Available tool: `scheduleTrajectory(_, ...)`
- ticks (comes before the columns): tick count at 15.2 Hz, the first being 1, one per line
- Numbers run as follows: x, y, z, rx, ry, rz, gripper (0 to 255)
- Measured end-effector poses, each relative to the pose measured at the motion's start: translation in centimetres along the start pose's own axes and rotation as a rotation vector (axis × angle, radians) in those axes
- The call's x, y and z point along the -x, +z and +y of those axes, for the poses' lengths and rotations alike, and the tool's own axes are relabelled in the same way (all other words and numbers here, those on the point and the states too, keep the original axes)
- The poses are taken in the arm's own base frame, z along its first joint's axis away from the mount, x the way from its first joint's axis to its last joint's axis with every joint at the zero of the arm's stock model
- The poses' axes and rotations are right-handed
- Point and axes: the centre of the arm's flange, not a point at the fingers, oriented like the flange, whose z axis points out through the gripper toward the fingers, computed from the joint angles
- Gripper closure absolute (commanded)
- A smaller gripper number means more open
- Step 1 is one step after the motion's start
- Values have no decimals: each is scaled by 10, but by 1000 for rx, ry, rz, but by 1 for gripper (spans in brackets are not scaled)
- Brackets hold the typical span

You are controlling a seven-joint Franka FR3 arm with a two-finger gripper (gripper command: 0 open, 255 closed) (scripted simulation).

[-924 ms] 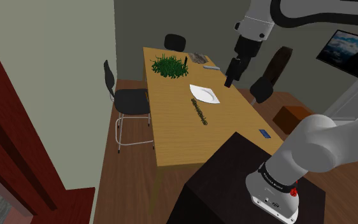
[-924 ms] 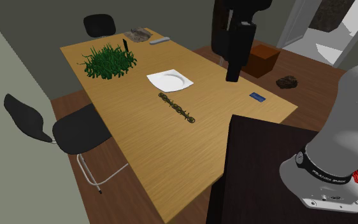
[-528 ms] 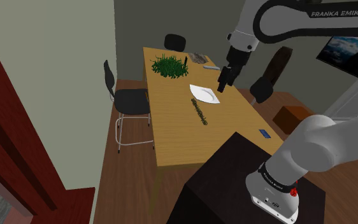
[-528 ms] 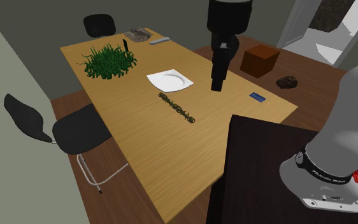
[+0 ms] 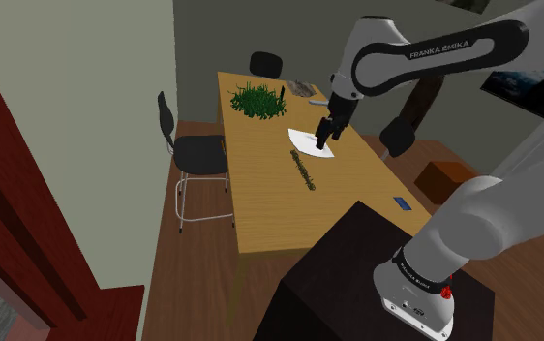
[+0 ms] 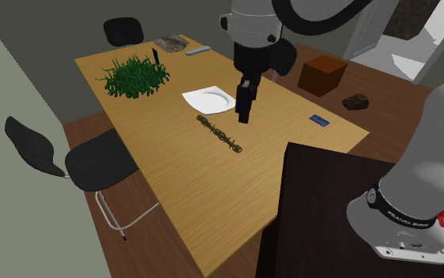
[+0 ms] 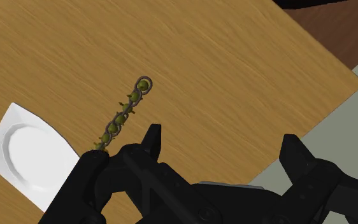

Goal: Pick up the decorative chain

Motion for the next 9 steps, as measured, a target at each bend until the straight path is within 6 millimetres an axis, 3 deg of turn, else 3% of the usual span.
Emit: scheduleTrajectory(9, -50, 87, 55, 30, 62, 16, 0)
